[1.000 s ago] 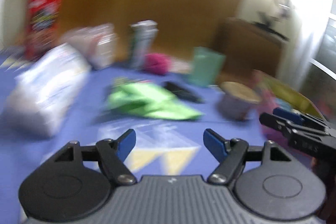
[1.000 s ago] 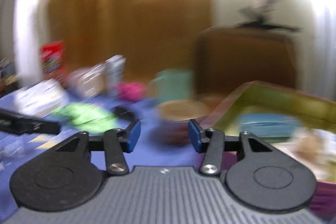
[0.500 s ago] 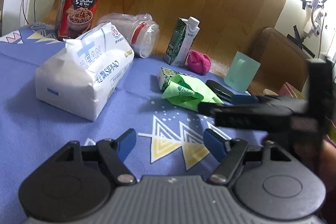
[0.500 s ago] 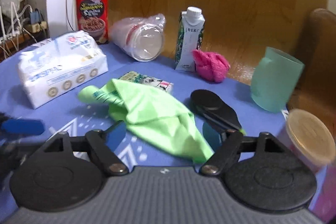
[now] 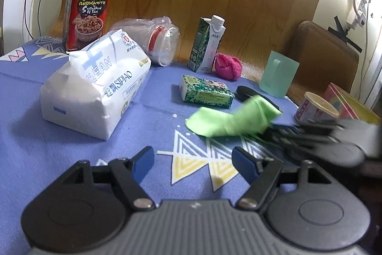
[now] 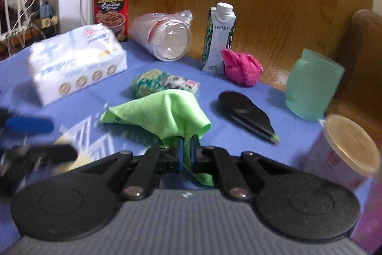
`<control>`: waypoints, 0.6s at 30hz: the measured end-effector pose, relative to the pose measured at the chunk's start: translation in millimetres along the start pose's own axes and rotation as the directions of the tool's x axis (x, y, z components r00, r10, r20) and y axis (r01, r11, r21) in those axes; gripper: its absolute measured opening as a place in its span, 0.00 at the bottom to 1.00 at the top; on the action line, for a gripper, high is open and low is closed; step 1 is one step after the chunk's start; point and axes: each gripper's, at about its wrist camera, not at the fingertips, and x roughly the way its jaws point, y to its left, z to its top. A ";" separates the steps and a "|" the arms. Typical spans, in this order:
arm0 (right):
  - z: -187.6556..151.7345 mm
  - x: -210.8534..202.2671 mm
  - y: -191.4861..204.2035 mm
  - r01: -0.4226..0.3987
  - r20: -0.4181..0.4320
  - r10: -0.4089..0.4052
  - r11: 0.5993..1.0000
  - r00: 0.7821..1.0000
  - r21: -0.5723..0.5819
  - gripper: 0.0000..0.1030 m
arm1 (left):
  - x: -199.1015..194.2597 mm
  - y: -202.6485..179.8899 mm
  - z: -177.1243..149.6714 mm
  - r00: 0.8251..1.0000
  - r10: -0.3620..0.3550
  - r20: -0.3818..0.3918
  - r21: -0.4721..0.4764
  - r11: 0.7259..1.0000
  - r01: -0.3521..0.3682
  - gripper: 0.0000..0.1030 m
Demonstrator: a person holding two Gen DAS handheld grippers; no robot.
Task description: Organize soft objects
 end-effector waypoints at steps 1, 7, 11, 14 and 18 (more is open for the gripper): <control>-4.6 -6.8 -0.5 -0.001 0.002 0.001 1.000 1.000 -0.008 0.08 | 0.3 -0.6 0.1 1.000 0.002 -0.001 0.004 1.000 -0.002 0.73; -43.6 -61.0 -3.9 0.002 0.016 -0.001 0.999 1.000 -0.038 0.08 | 1.6 -4.2 -0.1 1.000 0.012 -0.007 0.026 1.000 -0.012 0.76; -62.0 -81.5 -11.1 0.004 0.043 -0.004 1.000 0.999 0.012 0.08 | 2.6 -8.1 -0.8 0.999 0.030 -0.010 0.045 0.999 -0.030 0.78; -68.1 -85.4 -19.1 -0.011 0.061 0.006 0.996 0.998 0.088 0.08 | 3.4 -10.8 -1.4 0.999 0.043 -0.013 0.058 0.997 -0.043 0.79; -69.1 -83.7 -31.3 -0.022 0.061 0.011 0.982 0.998 0.188 0.08 | 4.3 -12.9 -1.8 0.998 0.054 -0.015 0.069 0.996 -0.053 0.80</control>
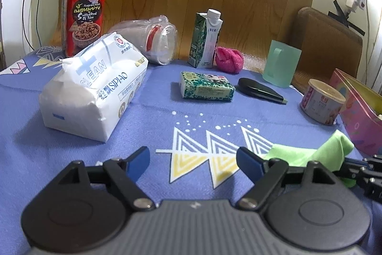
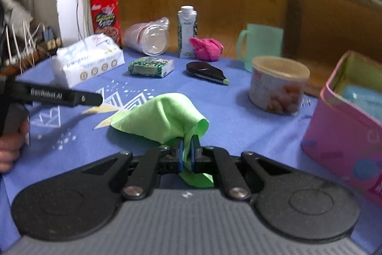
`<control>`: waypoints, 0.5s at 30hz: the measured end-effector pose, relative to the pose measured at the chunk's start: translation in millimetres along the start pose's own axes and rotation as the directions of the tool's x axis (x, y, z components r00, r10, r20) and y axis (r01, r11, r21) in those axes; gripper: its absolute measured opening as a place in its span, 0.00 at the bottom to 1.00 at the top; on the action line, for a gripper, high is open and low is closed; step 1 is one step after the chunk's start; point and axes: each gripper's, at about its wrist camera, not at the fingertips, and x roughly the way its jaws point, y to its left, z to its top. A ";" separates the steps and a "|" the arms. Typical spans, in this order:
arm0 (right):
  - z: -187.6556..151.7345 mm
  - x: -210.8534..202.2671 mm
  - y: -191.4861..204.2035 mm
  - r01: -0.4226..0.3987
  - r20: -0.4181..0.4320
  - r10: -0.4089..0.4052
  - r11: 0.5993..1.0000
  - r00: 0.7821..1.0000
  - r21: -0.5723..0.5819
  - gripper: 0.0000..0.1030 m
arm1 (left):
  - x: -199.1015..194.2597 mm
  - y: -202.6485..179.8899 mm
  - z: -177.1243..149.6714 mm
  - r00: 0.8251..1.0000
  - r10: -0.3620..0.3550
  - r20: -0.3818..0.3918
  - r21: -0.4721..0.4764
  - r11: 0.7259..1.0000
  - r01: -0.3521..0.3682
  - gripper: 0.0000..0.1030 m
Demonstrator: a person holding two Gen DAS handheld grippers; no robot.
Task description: Organize soft objects
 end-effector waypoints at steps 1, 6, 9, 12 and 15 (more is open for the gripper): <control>0.5 0.9 -2.9 -0.005 0.001 0.005 1.000 1.000 0.022 0.09 | 0.2 -0.3 0.0 1.000 0.001 -0.001 0.002 1.000 -0.001 0.80; -1.9 -2.7 -4.0 -0.011 0.007 0.011 0.999 1.000 0.049 0.09 | 1.2 -1.9 -0.2 1.000 0.008 -0.004 0.012 1.000 -0.008 0.82; -2.1 -2.5 -4.5 -0.014 0.008 0.013 0.998 1.000 0.055 0.09 | 1.3 -2.1 -0.2 1.000 0.008 -0.004 0.012 1.000 -0.008 0.83; -3.2 -3.4 -6.0 -0.017 0.008 0.017 0.998 1.000 0.059 0.10 | 1.4 -2.3 -0.2 1.000 0.007 -0.005 0.012 1.000 -0.007 0.83; -3.5 -3.3 -6.5 -0.018 0.007 0.018 0.998 1.000 0.060 0.10 | 1.7 -2.7 -0.3 1.000 0.005 -0.005 0.011 1.000 -0.005 0.84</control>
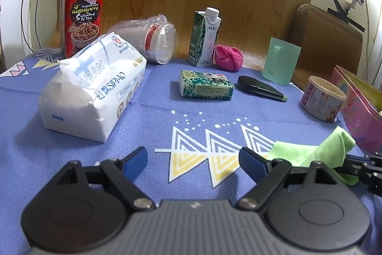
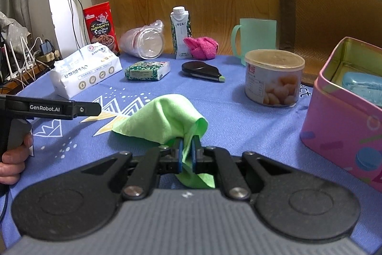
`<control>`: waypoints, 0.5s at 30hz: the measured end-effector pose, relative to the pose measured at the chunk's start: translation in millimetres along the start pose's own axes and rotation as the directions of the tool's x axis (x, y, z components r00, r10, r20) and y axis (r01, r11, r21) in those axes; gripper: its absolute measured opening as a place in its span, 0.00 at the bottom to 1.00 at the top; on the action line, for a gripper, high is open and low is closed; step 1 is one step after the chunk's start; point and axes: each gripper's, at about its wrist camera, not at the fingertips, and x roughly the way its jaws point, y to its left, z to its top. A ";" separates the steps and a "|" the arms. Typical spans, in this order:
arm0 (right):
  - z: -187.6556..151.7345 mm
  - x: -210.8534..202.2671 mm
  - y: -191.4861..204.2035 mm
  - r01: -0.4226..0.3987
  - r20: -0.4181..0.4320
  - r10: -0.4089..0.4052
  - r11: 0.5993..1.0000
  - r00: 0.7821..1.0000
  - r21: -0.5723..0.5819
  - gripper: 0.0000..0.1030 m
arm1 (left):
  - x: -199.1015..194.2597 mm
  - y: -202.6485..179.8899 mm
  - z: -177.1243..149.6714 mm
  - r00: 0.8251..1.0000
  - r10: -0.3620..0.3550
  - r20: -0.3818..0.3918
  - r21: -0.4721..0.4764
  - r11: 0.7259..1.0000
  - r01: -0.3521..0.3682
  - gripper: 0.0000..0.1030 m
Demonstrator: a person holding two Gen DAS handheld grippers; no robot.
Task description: Organize soft objects
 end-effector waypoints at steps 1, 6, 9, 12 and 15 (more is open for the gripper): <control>-0.1 0.0 0.1 0.000 0.000 0.000 1.000 1.000 0.001 0.11 | 0.2 -0.1 -0.1 1.000 -0.002 0.000 0.000 1.000 0.002 0.85; -0.3 0.5 -0.1 0.000 0.000 0.000 1.000 1.000 0.002 0.11 | 0.4 0.2 -0.6 1.000 -0.008 0.000 -0.002 1.000 0.008 0.86; -0.3 0.5 -0.3 0.000 0.000 0.000 1.000 1.000 0.002 0.11 | 0.4 0.3 -0.3 1.000 -0.011 -0.001 -0.002 1.000 0.011 0.87; -0.4 0.5 -0.4 -0.001 0.000 0.001 1.000 1.000 0.001 0.12 | 0.2 0.3 -0.4 1.000 -0.012 -0.001 -0.003 1.000 0.012 0.87; -0.4 0.4 -0.6 -0.001 0.001 0.001 1.000 1.000 0.001 0.12 | 0.2 0.0 -0.6 1.000 -0.011 0.000 -0.004 1.000 0.011 0.87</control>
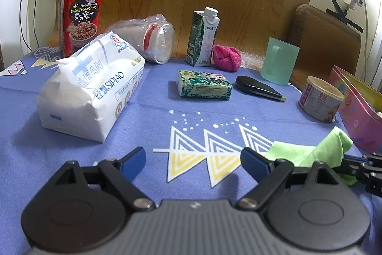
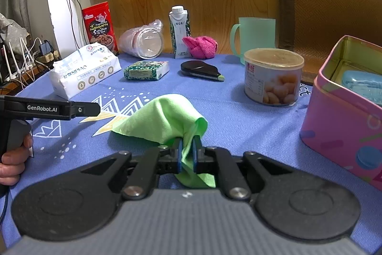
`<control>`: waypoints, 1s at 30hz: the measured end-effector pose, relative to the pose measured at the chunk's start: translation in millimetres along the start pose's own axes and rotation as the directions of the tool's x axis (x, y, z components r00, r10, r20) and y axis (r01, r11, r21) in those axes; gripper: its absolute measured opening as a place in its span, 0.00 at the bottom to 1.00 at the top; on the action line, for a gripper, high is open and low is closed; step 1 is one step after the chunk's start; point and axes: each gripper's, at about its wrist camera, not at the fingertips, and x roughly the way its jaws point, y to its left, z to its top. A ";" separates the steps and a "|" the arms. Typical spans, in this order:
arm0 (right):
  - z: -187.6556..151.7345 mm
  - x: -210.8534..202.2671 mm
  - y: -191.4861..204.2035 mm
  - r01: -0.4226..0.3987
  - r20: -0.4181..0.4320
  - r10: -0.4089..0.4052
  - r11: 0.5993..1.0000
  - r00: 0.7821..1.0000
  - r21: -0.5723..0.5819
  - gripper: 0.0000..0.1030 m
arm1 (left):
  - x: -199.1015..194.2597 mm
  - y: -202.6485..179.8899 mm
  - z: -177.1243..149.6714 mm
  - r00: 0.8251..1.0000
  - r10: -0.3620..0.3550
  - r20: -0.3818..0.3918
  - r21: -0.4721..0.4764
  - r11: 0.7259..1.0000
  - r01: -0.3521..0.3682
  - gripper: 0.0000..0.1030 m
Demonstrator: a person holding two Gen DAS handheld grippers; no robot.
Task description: Organize soft objects
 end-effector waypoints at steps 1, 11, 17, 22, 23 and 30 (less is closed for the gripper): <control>0.0 0.0 -0.1 0.000 0.000 0.000 1.000 1.000 0.000 0.12 | 0.0 0.0 -0.1 1.000 0.000 0.000 0.000 1.000 0.000 0.87; -0.1 -0.2 -0.2 -0.001 0.000 0.001 1.000 1.000 0.000 0.12 | 0.5 -0.5 -0.5 1.000 -0.001 0.000 -0.001 1.000 0.001 0.88; 0.0 -0.5 -0.3 -0.002 0.001 0.002 1.000 1.000 -0.001 0.12 | 0.3 -0.5 -0.4 1.000 -0.001 0.000 -0.002 1.000 0.001 0.89; -0.2 -0.4 -1.4 -0.001 0.002 0.001 1.000 1.000 0.000 0.12 | 0.0 -0.6 -0.4 1.000 -0.001 0.000 -0.004 1.000 0.001 0.89; -0.1 -0.5 -1.6 -0.002 0.002 0.002 1.000 1.000 -0.001 0.12 | -0.1 -0.7 -0.4 1.000 -0.002 0.000 -0.004 1.000 0.002 0.89; -0.1 -0.4 -1.6 -0.002 0.002 0.002 1.000 1.000 -0.001 0.12 | -0.2 -1.5 -0.3 1.000 -0.003 -0.001 -0.004 1.000 0.003 0.90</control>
